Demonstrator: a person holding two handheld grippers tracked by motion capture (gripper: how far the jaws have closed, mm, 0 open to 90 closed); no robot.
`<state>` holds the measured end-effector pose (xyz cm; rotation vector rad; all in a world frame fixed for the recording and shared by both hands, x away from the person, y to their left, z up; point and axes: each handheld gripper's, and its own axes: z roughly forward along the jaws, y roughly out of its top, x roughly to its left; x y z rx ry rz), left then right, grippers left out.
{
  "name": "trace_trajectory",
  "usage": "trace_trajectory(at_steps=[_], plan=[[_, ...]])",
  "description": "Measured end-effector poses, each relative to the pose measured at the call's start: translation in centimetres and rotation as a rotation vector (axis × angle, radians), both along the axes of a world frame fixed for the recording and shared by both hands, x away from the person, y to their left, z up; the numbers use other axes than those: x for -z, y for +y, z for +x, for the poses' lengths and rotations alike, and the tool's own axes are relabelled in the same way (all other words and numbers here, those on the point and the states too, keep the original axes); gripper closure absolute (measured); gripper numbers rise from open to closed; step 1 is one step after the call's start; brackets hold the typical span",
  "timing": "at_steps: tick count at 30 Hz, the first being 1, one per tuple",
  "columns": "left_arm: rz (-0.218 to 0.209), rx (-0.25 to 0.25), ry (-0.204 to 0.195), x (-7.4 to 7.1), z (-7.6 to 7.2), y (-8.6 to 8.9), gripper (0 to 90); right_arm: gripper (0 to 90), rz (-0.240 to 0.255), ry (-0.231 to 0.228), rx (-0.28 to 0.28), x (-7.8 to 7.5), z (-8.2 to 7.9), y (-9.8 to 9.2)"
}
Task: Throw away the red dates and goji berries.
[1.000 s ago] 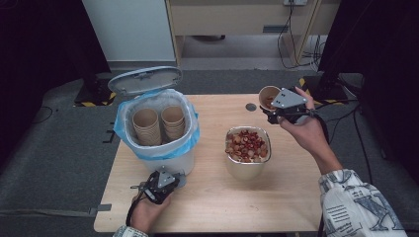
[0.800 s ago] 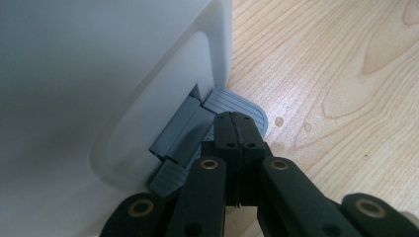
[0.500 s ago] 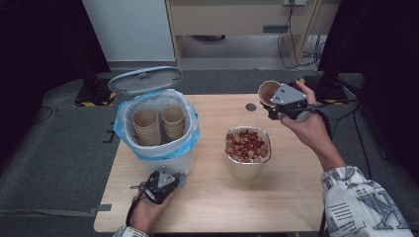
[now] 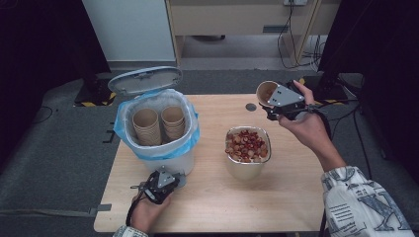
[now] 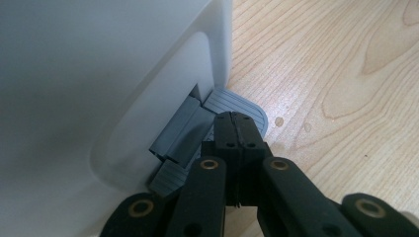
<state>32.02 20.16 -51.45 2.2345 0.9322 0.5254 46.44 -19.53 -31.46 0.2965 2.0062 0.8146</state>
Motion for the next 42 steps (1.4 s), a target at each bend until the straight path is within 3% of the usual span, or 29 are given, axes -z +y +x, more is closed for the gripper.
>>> trace_trajectory(at_steps=[21, 42], plan=[[-0.001, -0.001, 0.000, 0.0, 0.0, 0.0, 90.0, 27.6, -0.131, -0.098, -0.014, -0.1, -0.9, 0.2], [-0.001, -0.001, 0.000, 0.0, 0.0, 0.0, 89.9, 27.4, -0.168, -0.122, -0.039, -0.2, -1.4, 0.7]])
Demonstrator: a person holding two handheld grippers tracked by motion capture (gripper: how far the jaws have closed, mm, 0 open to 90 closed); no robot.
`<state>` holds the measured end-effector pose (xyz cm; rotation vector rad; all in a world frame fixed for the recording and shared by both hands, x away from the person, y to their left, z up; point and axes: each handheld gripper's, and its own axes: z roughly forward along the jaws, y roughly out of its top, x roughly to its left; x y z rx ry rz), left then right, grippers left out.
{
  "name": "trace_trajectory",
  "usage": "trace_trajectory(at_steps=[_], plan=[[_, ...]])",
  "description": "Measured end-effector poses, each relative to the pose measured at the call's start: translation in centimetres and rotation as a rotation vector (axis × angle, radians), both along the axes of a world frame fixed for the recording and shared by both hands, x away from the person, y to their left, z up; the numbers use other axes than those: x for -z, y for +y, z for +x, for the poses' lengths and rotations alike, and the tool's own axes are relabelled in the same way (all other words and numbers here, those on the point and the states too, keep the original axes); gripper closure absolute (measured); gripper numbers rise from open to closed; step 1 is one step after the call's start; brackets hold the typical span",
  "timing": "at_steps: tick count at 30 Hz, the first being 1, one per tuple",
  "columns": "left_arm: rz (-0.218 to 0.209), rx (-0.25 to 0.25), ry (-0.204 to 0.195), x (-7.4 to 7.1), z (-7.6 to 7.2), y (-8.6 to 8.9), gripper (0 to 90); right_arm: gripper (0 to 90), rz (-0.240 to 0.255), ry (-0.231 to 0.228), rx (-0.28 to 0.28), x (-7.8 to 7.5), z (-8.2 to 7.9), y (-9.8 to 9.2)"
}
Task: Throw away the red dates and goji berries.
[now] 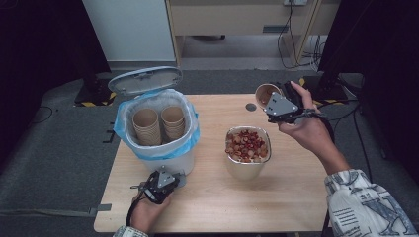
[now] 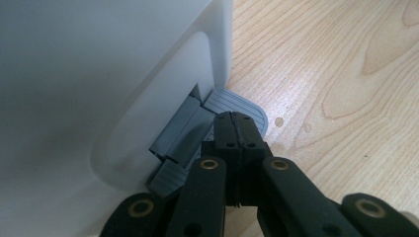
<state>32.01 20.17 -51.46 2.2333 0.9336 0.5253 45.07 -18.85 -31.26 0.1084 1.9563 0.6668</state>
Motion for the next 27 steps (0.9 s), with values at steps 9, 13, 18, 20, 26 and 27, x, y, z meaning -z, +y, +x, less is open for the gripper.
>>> trace_trajectory(at_steps=[9, 13, 18, 20, 26, 27], plan=[[0.000, 0.000, 0.001, 0.00, 0.01, 0.01, 90.0, 27.4, -0.031, -0.021, 0.011, -0.14, -0.05, -0.17], [-0.001, 0.000, 0.001, 0.00, 0.01, 0.01, 90.0, 27.4, -0.046, -0.032, 0.007, -0.17, -0.17, -0.05], [-0.001, 0.000, 0.000, 0.00, 0.01, 0.00, 89.9, 27.4, -0.070, -0.040, 0.006, -0.10, -0.35, 0.18], [-0.002, 0.000, 0.002, 0.00, 0.02, 0.02, 90.0, 27.3, -0.076, -0.045, 0.006, -0.06, -0.41, 0.21], [-0.002, -0.001, 0.001, 0.00, 0.02, 0.02, 89.9, 27.4, -0.099, -0.056, 0.002, 0.06, -0.69, 0.28], [-0.001, -0.001, 0.001, 0.00, 0.02, 0.01, 89.9, 27.3, -0.101, -0.057, 0.002, 0.06, -0.73, 0.30]])
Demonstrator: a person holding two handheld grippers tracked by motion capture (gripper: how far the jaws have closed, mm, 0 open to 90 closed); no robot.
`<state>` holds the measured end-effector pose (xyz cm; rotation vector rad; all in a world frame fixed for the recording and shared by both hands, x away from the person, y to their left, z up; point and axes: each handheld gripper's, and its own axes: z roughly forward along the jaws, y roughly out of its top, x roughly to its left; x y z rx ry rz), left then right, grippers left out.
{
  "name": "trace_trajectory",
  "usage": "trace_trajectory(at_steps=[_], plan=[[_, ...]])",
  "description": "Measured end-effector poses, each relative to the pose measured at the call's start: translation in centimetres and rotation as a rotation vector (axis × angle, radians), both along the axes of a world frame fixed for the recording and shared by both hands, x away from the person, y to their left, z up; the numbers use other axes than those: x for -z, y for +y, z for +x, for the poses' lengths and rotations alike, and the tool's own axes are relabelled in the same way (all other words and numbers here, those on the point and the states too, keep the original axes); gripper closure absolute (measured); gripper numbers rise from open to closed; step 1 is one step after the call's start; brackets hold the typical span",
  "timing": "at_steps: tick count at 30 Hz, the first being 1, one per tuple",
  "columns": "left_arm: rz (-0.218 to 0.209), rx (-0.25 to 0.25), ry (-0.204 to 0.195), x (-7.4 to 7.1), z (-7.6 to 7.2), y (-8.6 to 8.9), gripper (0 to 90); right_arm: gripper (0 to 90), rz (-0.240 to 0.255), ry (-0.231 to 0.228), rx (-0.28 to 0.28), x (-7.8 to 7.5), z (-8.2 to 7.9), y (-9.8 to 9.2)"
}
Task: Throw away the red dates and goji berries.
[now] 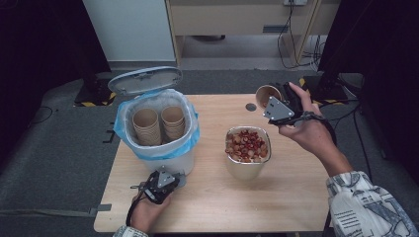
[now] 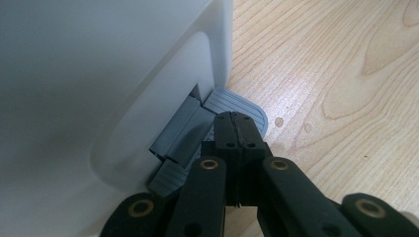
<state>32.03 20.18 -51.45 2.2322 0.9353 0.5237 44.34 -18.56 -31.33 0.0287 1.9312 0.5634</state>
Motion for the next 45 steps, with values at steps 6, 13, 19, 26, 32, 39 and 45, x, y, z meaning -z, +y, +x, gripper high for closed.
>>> trace_trajectory(at_steps=[6, 13, 19, 26, 32, 39, 45], plan=[[-0.001, 0.000, 0.000, 0.00, 0.01, 0.01, 89.9, 27.4, 0.002, -0.008, -0.008, -0.17, -0.17, -0.03], [-0.003, 0.000, 0.001, 0.01, 0.02, 0.01, 89.9, 27.4, -0.014, -0.015, -0.003, -0.15, -0.49, -0.30], [-0.004, -0.002, 0.001, 0.01, 0.02, 0.01, 89.9, 27.3, -0.043, -0.026, -0.011, 0.09, -0.77, -0.21], [-0.007, -0.003, 0.001, 0.03, 0.01, 0.00, 89.9, 27.3, -0.054, -0.040, -0.008, 0.16, -0.81, -0.25], [-0.005, -0.001, 0.001, 0.02, 0.02, 0.03, 89.9, 27.3, -0.079, -0.048, -0.006, 0.40, -0.68, -0.02], [-0.004, -0.001, 0.001, 0.02, 0.02, 0.02, 89.9, 27.1, -0.073, -0.052, -0.009, 0.24, -0.76, 0.16], [-0.007, -0.002, 0.001, 0.03, 0.02, 0.00, 89.9, 27.1, -0.089, -0.064, -0.013, 0.22, -0.81, 0.26]])
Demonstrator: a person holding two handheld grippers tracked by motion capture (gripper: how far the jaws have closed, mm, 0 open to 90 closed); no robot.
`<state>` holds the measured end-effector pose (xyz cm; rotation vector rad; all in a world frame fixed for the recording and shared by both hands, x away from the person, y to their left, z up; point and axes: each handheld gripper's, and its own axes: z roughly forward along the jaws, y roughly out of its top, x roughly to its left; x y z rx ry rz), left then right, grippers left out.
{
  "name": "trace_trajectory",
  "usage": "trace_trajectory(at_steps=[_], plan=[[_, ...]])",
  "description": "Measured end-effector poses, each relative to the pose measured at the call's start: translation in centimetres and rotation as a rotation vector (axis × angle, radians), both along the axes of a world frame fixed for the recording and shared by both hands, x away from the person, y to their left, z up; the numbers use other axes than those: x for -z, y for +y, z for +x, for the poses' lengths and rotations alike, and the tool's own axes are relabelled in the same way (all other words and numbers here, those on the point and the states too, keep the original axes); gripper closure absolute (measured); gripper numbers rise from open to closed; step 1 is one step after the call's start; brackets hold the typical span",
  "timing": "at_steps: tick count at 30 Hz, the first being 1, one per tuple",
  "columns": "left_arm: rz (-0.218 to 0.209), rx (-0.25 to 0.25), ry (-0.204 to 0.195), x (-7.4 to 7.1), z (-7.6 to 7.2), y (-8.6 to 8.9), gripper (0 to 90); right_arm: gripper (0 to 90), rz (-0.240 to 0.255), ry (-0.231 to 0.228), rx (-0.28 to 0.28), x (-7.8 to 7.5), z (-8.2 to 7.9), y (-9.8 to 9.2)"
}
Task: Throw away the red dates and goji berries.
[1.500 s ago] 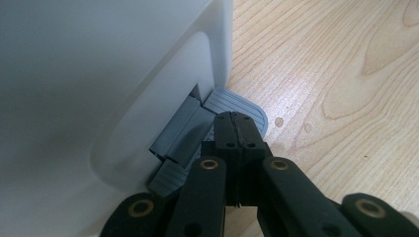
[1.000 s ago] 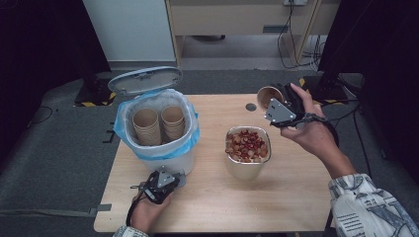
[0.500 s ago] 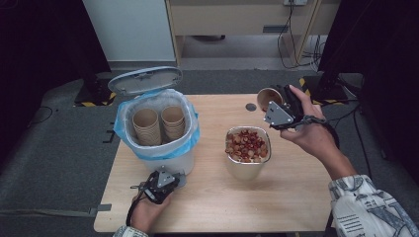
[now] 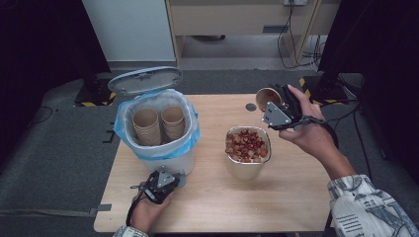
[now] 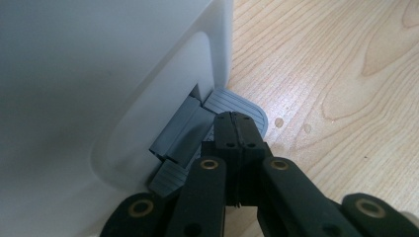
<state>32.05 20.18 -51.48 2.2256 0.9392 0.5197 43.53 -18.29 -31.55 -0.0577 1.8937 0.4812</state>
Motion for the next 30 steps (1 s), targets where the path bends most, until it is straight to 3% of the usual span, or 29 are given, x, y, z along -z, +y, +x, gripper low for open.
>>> trace_trajectory(at_steps=[8, 18, 30], plan=[[-0.001, 0.000, 0.000, 0.0, 0.0, 0.0, 89.9, 27.1, -0.012, -0.007, 0.000, 0.0, 0.0, 0.1], [0.002, 0.001, 0.001, 0.0, 0.0, 0.0, 89.9, 27.2, 0.019, -0.008, 0.003, -0.4, 0.2, 0.0], [-0.001, 0.000, 0.000, 0.0, 0.0, 0.0, 89.9, 27.2, -0.014, -0.033, -0.008, -1.6, 0.2, 0.5]])
